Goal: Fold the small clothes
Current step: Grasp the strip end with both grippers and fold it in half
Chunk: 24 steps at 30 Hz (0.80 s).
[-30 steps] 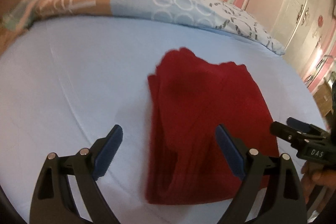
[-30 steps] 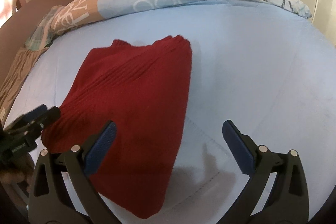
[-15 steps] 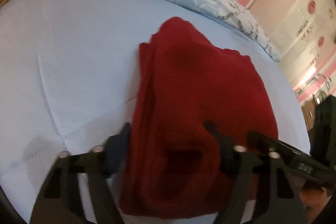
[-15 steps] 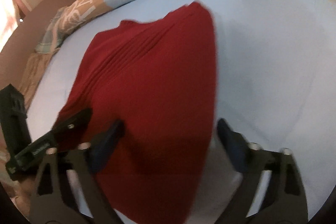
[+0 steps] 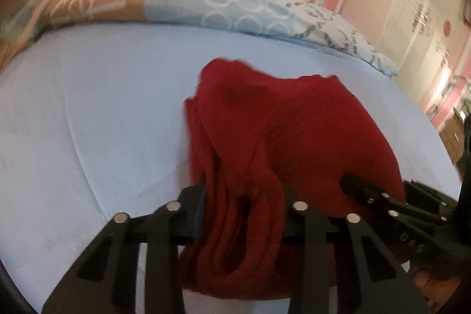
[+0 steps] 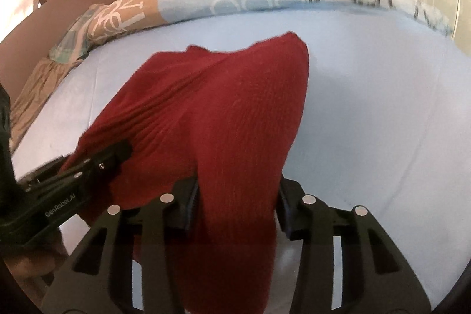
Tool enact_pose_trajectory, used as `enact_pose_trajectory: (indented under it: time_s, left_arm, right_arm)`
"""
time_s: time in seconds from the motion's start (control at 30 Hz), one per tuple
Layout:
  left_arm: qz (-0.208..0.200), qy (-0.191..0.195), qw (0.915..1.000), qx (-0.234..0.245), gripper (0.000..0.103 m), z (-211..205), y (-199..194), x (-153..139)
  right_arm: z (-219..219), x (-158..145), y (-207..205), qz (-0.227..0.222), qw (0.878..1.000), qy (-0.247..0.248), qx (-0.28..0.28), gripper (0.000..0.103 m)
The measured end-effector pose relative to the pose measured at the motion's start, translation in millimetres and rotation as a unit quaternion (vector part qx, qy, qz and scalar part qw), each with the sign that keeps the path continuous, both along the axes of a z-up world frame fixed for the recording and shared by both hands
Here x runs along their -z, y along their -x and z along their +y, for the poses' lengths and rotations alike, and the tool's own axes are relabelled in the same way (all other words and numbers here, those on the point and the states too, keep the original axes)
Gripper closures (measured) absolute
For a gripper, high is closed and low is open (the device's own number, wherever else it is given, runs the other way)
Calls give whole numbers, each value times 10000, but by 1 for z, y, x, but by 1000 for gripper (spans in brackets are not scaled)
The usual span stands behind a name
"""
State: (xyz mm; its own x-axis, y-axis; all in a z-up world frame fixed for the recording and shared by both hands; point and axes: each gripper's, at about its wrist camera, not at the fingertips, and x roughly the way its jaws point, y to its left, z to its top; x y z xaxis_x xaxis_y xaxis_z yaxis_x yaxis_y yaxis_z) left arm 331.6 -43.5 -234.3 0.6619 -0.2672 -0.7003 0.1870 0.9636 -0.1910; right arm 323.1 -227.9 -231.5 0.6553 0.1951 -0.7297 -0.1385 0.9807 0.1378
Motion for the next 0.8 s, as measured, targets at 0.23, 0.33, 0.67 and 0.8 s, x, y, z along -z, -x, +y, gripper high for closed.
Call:
enact_pose_trajectory:
  time_s: [0.23, 0.33, 0.67, 0.8]
  left_arm:
    - [-220, 192, 9996, 26, 70, -23, 9, -29]
    - [-268, 285, 9992, 94, 70, -41, 21, -38]
    - [-64, 276, 9986, 454, 66, -156, 88, -19]
    - [343, 30, 9994, 68, 39, -174, 105, 14]
  right_arm:
    - [-16, -31, 17, -522, 9978, 408, -7, 62]
    - [-35, -41, 31, -684, 9960, 569, 31, 62]
    - [-141, -27, 106, -591, 9921, 1069, 281, 60]
    - [-163, 9, 119, -139, 9943, 991, 372, 44]
